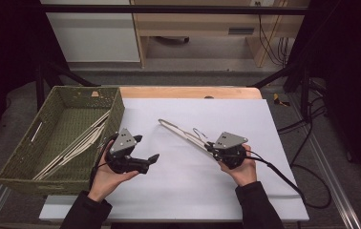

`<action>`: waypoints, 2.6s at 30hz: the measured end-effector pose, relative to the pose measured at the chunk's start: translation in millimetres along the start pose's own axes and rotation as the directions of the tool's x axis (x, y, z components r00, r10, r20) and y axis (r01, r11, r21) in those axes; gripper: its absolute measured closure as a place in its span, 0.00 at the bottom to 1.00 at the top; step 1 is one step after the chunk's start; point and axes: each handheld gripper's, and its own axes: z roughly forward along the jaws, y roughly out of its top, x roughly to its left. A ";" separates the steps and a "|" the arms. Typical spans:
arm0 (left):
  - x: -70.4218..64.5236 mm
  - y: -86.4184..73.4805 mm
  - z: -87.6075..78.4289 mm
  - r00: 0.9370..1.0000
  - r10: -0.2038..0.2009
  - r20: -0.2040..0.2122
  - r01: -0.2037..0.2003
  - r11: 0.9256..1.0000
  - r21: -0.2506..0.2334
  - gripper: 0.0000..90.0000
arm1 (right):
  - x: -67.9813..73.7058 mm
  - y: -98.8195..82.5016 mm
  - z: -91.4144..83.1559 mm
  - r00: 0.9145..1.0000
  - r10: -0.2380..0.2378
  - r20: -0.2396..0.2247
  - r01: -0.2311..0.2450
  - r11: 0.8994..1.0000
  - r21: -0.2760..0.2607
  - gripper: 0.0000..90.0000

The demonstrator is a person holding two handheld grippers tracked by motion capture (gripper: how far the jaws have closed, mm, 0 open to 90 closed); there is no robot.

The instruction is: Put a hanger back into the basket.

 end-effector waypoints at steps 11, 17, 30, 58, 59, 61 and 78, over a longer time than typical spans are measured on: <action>-5.1 0.9 -0.6 1.000 0.024 0.021 -0.024 1.000 0.006 0.15 | 8.4 4.3 -7.4 0.978 0.052 -0.200 -0.061 0.997 -0.042 0.96; -7.8 0.6 2.9 0.999 0.038 0.034 -0.039 0.999 0.019 0.15 | 19.7 12.8 -9.7 0.956 0.035 -0.290 -0.060 0.995 -0.076 0.96; -26.3 -4.2 26.7 0.981 0.129 0.145 -0.146 0.983 0.110 0.37 | 43.2 27.0 -7.4 0.905 -0.023 -0.425 -0.019 0.995 -0.096 0.96; -42.5 0.8 21.6 0.957 0.174 0.232 -0.217 0.961 0.174 0.90 | 40.7 28.5 -12.6 0.921 -0.034 -0.389 -0.013 0.993 -0.116 0.81; -44.0 0.7 21.9 0.956 0.173 0.237 -0.216 0.961 0.171 0.91 | 40.4 28.5 -12.8 0.924 -0.036 -0.381 -0.010 0.993 -0.119 0.79; -45.7 1.2 22.1 0.954 0.170 0.247 -0.216 0.961 0.173 0.92 | 40.2 28.5 -13.2 0.930 -0.041 -0.364 -0.005 0.992 -0.124 0.75; -41.8 3.1 11.8 0.979 0.103 0.176 -0.126 0.984 0.125 0.96 | 22.5 26.1 -37.2 0.972 0.019 -0.236 -0.064 0.981 -0.185 0.45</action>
